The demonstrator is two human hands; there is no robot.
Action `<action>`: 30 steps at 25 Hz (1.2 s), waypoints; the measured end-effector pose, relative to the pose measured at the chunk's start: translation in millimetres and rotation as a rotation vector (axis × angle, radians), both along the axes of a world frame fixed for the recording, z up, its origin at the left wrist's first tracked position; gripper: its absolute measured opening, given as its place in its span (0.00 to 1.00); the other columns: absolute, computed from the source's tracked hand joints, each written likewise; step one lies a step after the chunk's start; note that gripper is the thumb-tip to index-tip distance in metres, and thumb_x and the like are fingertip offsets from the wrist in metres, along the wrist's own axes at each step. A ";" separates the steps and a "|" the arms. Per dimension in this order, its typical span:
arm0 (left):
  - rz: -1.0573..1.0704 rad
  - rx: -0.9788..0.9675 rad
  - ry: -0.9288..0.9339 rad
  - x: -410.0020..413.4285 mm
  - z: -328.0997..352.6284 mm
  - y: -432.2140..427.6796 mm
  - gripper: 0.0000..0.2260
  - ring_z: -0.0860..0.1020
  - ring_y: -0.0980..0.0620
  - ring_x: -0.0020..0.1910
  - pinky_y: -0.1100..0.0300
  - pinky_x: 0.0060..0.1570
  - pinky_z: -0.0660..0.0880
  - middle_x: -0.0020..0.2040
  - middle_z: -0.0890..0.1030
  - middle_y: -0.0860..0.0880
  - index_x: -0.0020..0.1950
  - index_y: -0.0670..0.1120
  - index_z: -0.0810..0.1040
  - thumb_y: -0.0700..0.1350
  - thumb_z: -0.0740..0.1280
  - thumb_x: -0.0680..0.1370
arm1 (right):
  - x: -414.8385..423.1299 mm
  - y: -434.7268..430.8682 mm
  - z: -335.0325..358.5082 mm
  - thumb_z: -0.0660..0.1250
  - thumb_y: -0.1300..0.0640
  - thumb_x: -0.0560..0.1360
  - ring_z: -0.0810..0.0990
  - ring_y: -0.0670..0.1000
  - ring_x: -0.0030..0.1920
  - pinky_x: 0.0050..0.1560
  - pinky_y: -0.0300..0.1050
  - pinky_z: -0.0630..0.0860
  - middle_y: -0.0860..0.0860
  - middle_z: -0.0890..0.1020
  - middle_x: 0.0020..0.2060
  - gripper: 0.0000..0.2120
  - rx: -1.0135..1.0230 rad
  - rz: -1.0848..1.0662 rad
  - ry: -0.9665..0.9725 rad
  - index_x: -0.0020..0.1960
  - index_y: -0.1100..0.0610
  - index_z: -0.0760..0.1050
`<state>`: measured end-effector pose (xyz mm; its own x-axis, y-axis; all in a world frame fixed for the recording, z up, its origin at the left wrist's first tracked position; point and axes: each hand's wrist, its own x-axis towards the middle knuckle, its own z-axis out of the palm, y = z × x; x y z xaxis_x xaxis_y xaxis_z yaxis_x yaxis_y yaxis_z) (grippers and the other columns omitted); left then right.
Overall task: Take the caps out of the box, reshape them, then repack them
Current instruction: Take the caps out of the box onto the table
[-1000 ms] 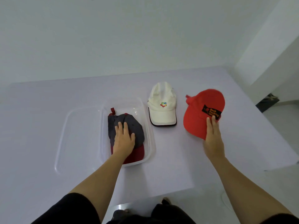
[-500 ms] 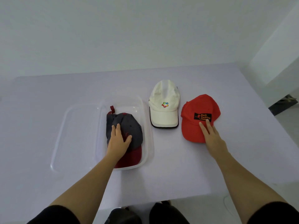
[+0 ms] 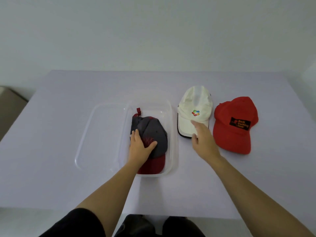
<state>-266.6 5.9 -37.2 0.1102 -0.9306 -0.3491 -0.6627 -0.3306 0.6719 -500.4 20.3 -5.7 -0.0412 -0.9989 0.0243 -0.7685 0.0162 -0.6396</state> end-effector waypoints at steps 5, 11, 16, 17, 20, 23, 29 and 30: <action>0.121 0.071 0.161 16.3 -2.5 -3.3 0.27 0.65 0.42 0.71 0.50 0.69 0.64 0.73 0.61 0.42 0.73 0.47 0.62 0.57 0.61 0.78 | 88.4 -9.6 8.5 0.59 0.52 0.79 0.67 0.59 0.68 0.68 0.49 0.62 0.57 0.72 0.67 0.26 0.236 0.141 0.074 0.73 0.60 0.58; 0.219 0.105 0.394 20.9 6.8 -11.1 0.25 0.70 0.44 0.66 0.51 0.65 0.70 0.69 0.67 0.44 0.71 0.44 0.60 0.48 0.65 0.78 | 110.9 -18.7 -12.2 0.61 0.45 0.77 0.42 0.60 0.76 0.68 0.72 0.39 0.49 0.62 0.74 0.36 0.469 0.169 0.329 0.77 0.53 0.47; 0.194 0.047 0.239 21.9 14.0 -21.8 0.25 0.72 0.43 0.63 0.46 0.63 0.71 0.65 0.71 0.43 0.70 0.41 0.65 0.51 0.66 0.77 | 115.7 -18.4 -6.0 0.63 0.46 0.76 0.42 0.57 0.77 0.64 0.76 0.34 0.46 0.65 0.72 0.35 0.372 0.094 0.266 0.76 0.49 0.50; 0.189 0.014 0.184 22.4 15.4 -23.6 0.20 0.75 0.42 0.59 0.47 0.60 0.73 0.59 0.75 0.42 0.65 0.40 0.70 0.51 0.64 0.78 | 115.4 -18.0 -3.6 0.63 0.46 0.76 0.43 0.57 0.77 0.65 0.75 0.35 0.47 0.64 0.72 0.35 0.370 0.097 0.294 0.76 0.50 0.50; 0.192 -0.060 0.156 23.5 32.1 -25.2 0.11 0.72 0.45 0.40 0.54 0.42 0.69 0.38 0.74 0.44 0.43 0.40 0.73 0.45 0.59 0.80 | 109.1 -16.7 -1.2 0.63 0.46 0.76 0.47 0.58 0.76 0.71 0.67 0.39 0.53 0.62 0.72 0.35 0.337 0.125 0.286 0.77 0.52 0.50; 0.177 -0.119 0.213 31.3 61.2 -32.3 0.11 0.70 0.47 0.38 0.53 0.41 0.68 0.37 0.74 0.44 0.42 0.41 0.74 0.45 0.59 0.80 | 103.2 -23.2 2.2 0.63 0.45 0.75 0.58 0.57 0.73 0.74 0.56 0.54 0.56 0.64 0.69 0.34 0.189 0.083 -0.064 0.76 0.53 0.53; -0.047 -0.208 0.343 11.1 138.5 -50.3 0.17 0.70 0.49 0.41 0.50 0.45 0.72 0.40 0.71 0.46 0.48 0.37 0.73 0.51 0.58 0.80 | 72.1 -40.9 65.7 0.65 0.36 0.69 0.73 0.49 0.64 0.66 0.49 0.70 0.53 0.73 0.65 0.38 0.021 -0.189 -0.669 0.72 0.56 0.62; -0.063 -0.225 0.357 -1.7 147.3 -48.6 0.17 0.70 0.49 0.41 0.49 0.46 0.74 0.41 0.72 0.46 0.49 0.38 0.74 0.51 0.58 0.80 | 58.2 -39.7 78.0 0.67 0.37 0.69 0.77 0.49 0.59 0.62 0.48 0.74 0.53 0.77 0.59 0.32 -0.035 -0.185 -0.656 0.66 0.55 0.70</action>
<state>-268.2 -42.7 110.2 -0.0404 -0.9890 -0.1426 -0.3897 -0.1158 0.9136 -442.2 -19.4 72.2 -0.2289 -0.9729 -0.0320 -0.2080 0.0810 -0.9748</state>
